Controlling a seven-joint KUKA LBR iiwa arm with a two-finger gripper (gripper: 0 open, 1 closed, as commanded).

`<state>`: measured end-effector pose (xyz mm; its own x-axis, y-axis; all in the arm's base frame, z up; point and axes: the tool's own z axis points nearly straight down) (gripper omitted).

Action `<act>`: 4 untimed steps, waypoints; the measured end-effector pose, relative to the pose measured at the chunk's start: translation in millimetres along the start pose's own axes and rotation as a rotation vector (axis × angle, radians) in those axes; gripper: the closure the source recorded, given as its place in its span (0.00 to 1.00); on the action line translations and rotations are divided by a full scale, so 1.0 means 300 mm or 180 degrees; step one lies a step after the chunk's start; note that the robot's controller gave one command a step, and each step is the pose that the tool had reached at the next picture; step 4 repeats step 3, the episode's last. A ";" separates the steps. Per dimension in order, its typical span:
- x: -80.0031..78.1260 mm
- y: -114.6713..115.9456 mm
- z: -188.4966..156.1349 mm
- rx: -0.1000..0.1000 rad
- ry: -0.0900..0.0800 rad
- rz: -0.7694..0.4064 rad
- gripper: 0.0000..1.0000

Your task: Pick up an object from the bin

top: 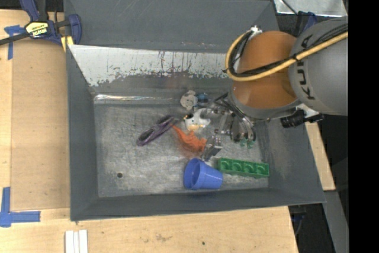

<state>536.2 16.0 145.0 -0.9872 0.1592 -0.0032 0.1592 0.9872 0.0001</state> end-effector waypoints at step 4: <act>0.003 0.007 0.179 -0.0004 -0.0034 0.0752 1.00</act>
Offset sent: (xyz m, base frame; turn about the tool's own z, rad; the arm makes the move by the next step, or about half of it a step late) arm -0.0050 0.0044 -0.0750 0.2447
